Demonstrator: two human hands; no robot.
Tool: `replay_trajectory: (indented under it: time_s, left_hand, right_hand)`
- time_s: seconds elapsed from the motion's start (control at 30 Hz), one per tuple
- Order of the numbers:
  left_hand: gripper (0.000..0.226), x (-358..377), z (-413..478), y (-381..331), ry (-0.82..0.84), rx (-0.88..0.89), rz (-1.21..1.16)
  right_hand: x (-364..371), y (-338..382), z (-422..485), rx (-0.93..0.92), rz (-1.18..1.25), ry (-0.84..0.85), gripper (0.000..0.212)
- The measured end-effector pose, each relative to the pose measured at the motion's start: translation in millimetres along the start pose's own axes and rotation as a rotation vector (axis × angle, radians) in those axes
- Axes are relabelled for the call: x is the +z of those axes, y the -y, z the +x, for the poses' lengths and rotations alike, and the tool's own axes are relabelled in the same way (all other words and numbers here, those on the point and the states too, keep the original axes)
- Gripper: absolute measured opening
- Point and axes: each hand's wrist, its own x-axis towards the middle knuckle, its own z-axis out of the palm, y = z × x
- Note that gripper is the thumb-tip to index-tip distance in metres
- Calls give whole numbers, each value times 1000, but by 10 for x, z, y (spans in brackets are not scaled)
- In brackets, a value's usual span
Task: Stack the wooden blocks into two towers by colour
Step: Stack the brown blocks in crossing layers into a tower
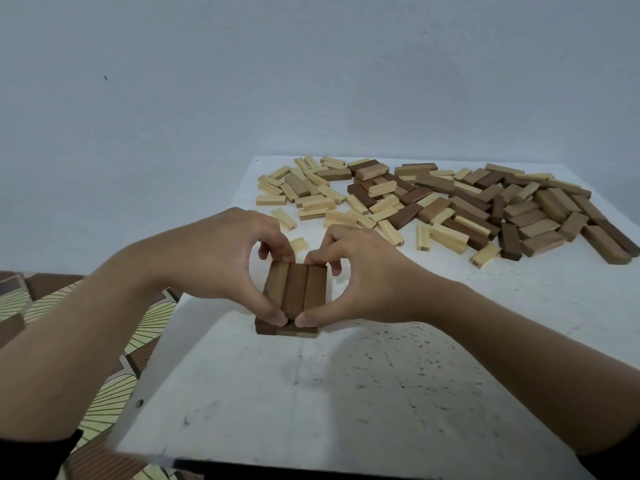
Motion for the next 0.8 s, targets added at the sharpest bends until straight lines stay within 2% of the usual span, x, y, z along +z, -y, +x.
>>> replay_trajectory:
  time_s: [0.47, 0.6, 0.7, 0.8]
  left_hand:
    - [61, 55, -23, 98, 17, -11, -25]
    - [65, 81, -56, 108, 12, -14, -73]
    - [78, 91, -114, 159, 31, 4, -120]
    - [85, 154, -163, 245, 2, 14, -158]
  right_hand:
    - [94, -7, -10, 13, -37, -1, 64]
    - [114, -52, -46, 13, -39, -7, 82]
    - [102, -118, -114, 28, 36, -9, 98]
    - [79, -200, -174, 31, 45, 3, 100]
